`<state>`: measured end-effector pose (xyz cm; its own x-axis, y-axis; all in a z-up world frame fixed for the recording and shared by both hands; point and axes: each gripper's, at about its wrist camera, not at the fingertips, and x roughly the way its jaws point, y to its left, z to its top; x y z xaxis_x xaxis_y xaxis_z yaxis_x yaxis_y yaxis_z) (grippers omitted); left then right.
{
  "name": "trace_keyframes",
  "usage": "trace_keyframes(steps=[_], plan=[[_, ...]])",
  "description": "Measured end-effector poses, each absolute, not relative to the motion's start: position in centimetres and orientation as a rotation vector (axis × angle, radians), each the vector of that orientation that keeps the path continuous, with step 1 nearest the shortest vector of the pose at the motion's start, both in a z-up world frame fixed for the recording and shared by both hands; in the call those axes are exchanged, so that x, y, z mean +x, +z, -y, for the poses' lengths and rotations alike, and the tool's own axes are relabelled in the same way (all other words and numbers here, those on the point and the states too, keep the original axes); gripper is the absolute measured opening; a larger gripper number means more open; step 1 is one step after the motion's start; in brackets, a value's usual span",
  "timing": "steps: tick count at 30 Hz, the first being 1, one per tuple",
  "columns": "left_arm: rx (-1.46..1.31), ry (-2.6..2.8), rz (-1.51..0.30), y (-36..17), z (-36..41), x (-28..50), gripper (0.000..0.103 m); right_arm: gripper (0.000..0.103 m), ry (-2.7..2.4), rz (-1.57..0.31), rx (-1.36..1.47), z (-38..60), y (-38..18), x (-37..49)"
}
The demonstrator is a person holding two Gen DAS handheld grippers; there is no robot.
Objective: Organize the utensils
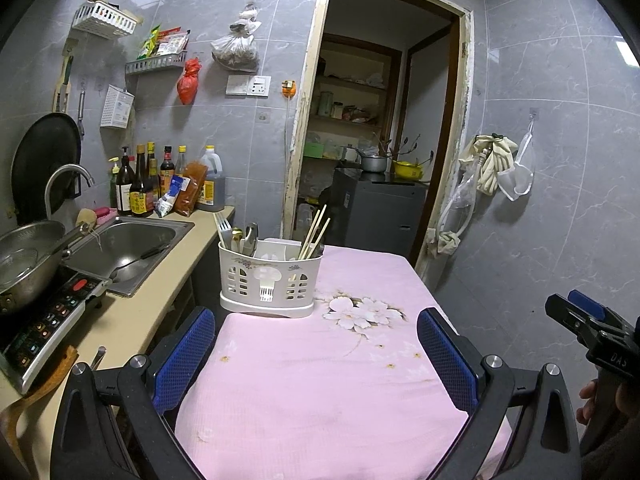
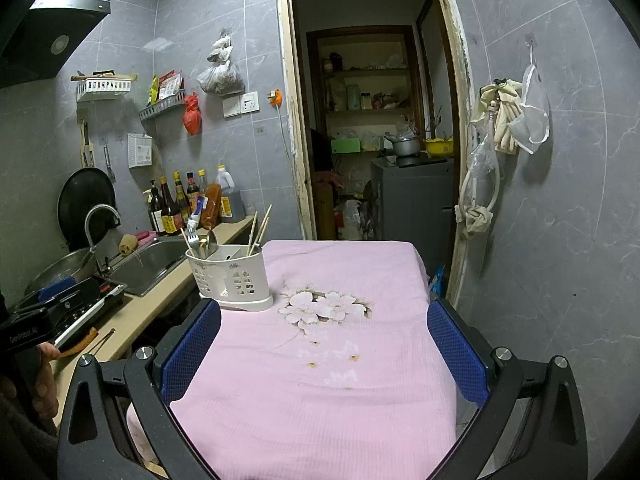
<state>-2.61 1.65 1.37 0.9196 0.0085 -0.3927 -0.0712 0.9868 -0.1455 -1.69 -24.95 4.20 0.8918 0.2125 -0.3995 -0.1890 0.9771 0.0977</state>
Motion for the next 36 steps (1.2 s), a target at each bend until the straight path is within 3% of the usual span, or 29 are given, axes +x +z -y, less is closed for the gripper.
trace_keyframes(steps=[36], plan=[[-0.152,0.042,-0.402,1.48,-1.67,-2.88,0.102,0.101,0.209,-0.422,0.056,25.16,4.3,-1.57]])
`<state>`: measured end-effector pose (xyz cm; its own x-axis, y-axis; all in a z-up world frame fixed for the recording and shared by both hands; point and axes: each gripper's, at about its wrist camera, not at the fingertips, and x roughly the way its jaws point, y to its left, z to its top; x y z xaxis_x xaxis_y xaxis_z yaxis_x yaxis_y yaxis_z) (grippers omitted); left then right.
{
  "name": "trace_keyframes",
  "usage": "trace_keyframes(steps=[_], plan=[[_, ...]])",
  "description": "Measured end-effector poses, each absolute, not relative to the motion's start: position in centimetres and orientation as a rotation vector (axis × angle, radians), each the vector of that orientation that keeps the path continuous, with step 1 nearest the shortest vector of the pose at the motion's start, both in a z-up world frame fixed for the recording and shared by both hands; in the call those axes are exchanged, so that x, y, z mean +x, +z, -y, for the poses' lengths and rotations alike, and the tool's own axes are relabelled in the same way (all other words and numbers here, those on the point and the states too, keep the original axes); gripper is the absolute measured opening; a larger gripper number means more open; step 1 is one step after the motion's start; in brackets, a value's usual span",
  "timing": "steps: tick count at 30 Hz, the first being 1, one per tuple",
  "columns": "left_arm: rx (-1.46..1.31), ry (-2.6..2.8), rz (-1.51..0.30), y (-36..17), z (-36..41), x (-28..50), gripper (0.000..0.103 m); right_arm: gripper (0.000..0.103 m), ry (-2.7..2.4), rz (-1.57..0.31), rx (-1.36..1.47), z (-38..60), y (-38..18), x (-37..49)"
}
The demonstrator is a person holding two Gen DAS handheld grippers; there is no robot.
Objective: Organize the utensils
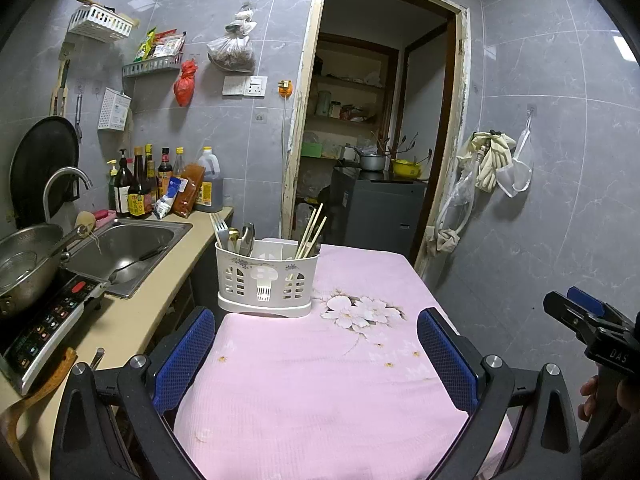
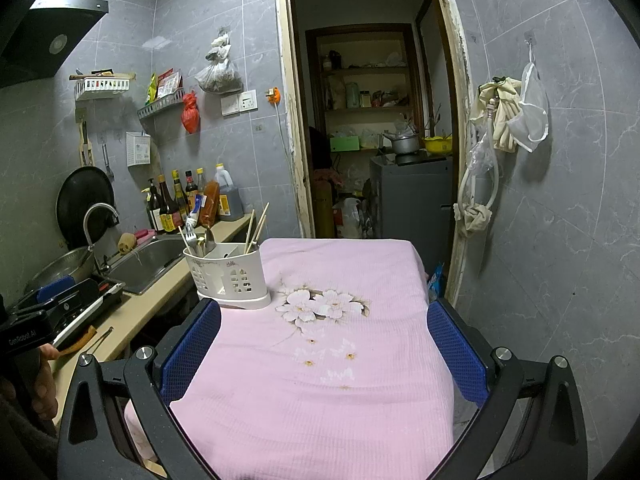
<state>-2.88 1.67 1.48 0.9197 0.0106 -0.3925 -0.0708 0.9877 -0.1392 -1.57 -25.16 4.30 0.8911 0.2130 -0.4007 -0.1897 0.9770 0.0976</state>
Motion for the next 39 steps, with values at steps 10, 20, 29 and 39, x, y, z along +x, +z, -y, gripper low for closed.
trace_keyframes(steps=[10,20,29,39], plan=[[-0.151,0.041,-0.403,1.46,-1.7,-2.82,0.102,0.101,0.209,-0.423,0.056,25.19,4.33,-1.57],[-0.151,0.041,-0.402,1.48,-1.71,-2.83,0.102,0.101,0.209,-0.423,0.057,25.27,4.35,-1.58],[-0.151,0.041,-0.403,1.48,-1.66,-2.8,0.102,0.101,0.21,-0.424,0.057,25.35,4.42,-1.5],[-0.15,0.042,-0.405,1.52,-1.56,-2.8,0.102,0.101,0.211,-0.425,0.057,25.41,4.47,-1.4]])
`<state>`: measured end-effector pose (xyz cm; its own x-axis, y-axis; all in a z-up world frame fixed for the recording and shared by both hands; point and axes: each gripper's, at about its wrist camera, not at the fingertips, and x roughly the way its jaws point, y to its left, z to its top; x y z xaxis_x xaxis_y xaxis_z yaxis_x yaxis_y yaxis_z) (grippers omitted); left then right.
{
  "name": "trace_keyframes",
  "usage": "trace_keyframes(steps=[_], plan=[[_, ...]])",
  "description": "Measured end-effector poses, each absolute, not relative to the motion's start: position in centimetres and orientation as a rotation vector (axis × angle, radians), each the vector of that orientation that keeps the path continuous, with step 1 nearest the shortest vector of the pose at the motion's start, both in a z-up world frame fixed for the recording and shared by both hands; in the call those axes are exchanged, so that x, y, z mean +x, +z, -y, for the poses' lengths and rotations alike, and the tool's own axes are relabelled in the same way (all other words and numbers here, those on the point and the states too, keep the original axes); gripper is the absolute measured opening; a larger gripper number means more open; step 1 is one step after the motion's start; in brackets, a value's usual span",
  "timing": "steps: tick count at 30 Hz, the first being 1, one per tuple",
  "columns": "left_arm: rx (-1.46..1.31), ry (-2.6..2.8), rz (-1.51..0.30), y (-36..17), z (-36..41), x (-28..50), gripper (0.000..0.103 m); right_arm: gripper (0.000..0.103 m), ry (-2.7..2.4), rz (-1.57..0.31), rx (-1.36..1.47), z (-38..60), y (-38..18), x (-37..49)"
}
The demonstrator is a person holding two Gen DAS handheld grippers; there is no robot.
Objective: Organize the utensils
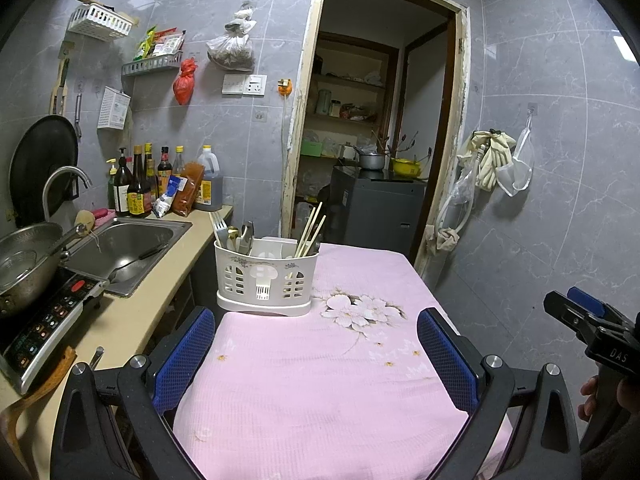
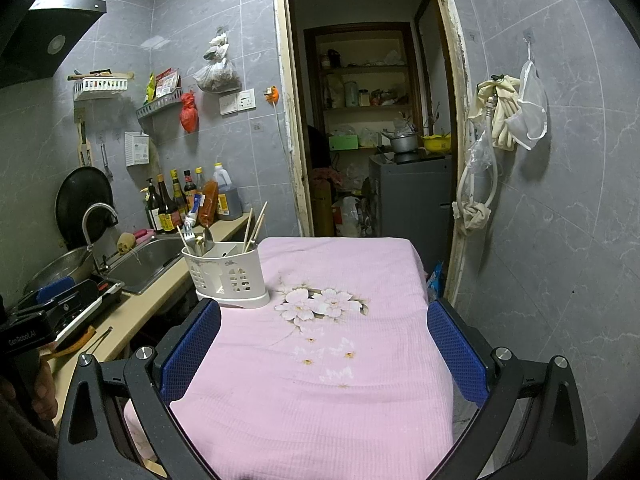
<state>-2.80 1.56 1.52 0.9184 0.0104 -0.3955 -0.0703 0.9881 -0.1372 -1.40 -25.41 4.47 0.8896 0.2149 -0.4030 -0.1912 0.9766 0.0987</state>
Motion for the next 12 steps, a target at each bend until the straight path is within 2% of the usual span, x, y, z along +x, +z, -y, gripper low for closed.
trace_keyframes(steps=[12], plan=[[-0.139,0.055,-0.405,1.14,-1.44,-2.92,0.102,0.101,0.209,-0.427,0.057,25.55,4.41,-1.38]])
